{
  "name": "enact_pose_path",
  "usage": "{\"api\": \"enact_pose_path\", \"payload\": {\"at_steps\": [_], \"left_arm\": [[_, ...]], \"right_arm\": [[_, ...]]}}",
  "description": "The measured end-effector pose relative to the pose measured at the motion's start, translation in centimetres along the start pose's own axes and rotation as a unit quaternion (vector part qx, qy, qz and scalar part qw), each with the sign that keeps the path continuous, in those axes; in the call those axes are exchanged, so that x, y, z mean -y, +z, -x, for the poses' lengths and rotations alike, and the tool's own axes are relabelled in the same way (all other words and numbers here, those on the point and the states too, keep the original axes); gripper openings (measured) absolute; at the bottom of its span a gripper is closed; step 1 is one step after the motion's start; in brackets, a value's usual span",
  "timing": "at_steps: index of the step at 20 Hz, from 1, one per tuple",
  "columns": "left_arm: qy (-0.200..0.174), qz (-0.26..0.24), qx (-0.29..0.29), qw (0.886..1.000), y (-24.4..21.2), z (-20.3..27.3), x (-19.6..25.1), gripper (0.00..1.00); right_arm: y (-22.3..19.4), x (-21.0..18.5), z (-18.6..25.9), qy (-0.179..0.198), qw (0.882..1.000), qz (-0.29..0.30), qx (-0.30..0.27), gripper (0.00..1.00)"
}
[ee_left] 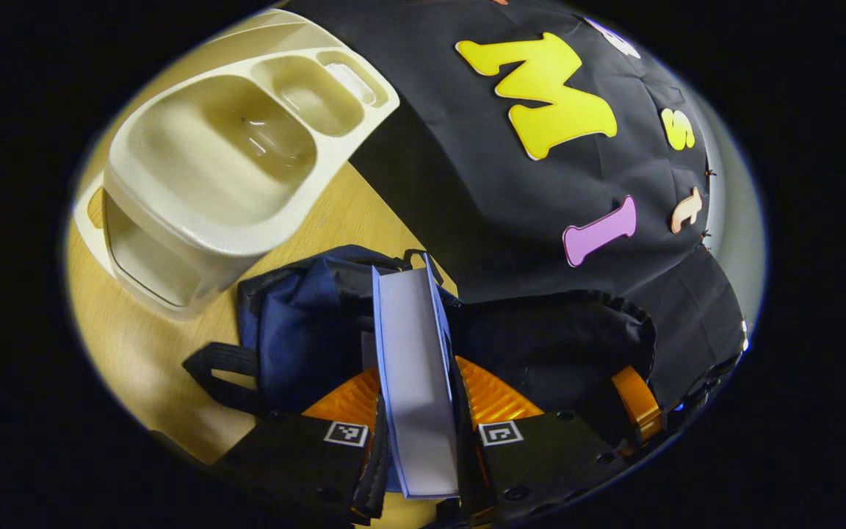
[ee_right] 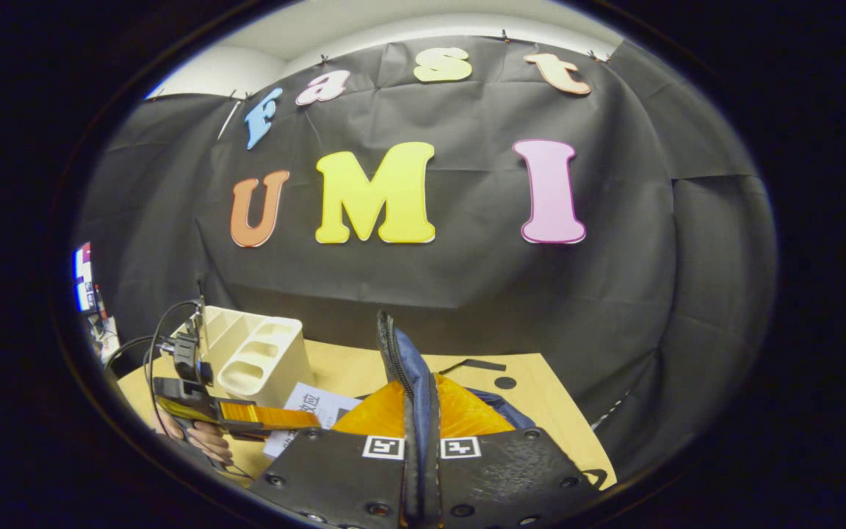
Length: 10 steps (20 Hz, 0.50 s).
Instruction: Open the schoolbag, grab two books from the bookshelf and put them into the schoolbag.
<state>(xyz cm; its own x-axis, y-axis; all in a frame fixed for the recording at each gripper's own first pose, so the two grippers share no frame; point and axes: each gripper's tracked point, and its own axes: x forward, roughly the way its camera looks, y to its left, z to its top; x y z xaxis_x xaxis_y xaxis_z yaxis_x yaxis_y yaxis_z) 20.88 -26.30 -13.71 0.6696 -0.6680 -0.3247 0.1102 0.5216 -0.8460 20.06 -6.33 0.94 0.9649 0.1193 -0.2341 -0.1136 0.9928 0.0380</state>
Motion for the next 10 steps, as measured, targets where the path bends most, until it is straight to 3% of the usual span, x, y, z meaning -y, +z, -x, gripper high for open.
{"api": "enact_pose_path", "payload": {"at_steps": [10], "left_arm": [[-0.014,0.017,-0.013,1.0,-4.5,-7.6,2.4,0.41]], "right_arm": [[0.6,0.4,0.4,0.012,1.0,0.016,0.011,0.05]]}}
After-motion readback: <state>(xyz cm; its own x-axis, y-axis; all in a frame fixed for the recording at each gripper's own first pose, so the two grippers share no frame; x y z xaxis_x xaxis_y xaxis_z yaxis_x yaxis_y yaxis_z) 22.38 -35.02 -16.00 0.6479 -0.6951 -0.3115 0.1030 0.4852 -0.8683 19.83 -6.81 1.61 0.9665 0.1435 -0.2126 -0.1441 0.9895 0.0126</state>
